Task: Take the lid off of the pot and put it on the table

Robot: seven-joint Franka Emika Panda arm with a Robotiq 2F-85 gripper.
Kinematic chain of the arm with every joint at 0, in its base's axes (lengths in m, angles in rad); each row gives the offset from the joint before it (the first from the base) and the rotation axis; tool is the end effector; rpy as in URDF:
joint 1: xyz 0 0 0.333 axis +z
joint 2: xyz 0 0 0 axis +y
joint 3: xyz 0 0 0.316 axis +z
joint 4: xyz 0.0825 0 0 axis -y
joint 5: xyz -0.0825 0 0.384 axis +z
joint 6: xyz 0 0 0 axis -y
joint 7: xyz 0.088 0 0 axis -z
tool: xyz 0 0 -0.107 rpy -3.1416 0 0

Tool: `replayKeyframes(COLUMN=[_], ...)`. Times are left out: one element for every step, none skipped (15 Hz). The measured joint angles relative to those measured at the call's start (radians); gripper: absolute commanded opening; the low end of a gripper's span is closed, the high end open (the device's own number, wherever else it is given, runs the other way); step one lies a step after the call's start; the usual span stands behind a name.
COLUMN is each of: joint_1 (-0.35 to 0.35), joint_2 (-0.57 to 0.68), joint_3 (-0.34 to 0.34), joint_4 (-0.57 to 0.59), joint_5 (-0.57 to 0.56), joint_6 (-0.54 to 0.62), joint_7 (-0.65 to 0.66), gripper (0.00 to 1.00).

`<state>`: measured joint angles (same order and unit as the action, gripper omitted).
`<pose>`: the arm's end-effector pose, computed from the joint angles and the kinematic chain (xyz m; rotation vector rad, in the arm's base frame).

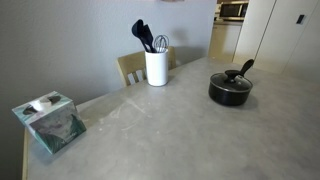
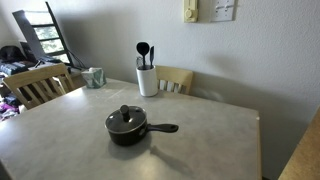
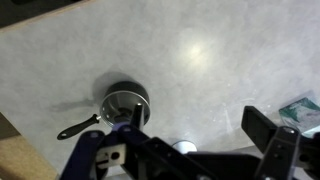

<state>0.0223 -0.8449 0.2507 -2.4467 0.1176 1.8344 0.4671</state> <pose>0.3027 0.1158 0.5806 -3.0875 0.4262 -0.3569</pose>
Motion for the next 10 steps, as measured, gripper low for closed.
replayKeyframes(joint_1=[-0.010,-0.024,-0.040,-0.056,-0.072,-0.090,-0.105,-0.113,-0.114,-0.113], joint_2=[0.001,-0.001,-0.002,-0.001,0.002,0.007,0.011,0.015,0.015,0.015], joint_3=[-0.008,-0.024,-0.044,-0.070,-0.099,-0.129,-0.153,-0.168,-0.176,-0.176], joint_4=[-0.014,-0.048,-0.088,-0.129,-0.167,-0.199,-0.220,-0.230,-0.232,-0.232], joint_5=[-0.003,-0.006,-0.013,-0.023,-0.031,-0.032,-0.032,-0.032,-0.032,-0.031], joint_6=[0.002,0.014,0.032,0.054,0.075,0.100,0.116,0.126,0.127,0.128], joint_7=[0.009,0.009,0.007,-0.001,-0.009,-0.014,-0.022,-0.028,-0.028,-0.028], gripper=[1.00,1.00,1.00,1.00,1.00,1.00,1.00,1.00,1.00,1.00])
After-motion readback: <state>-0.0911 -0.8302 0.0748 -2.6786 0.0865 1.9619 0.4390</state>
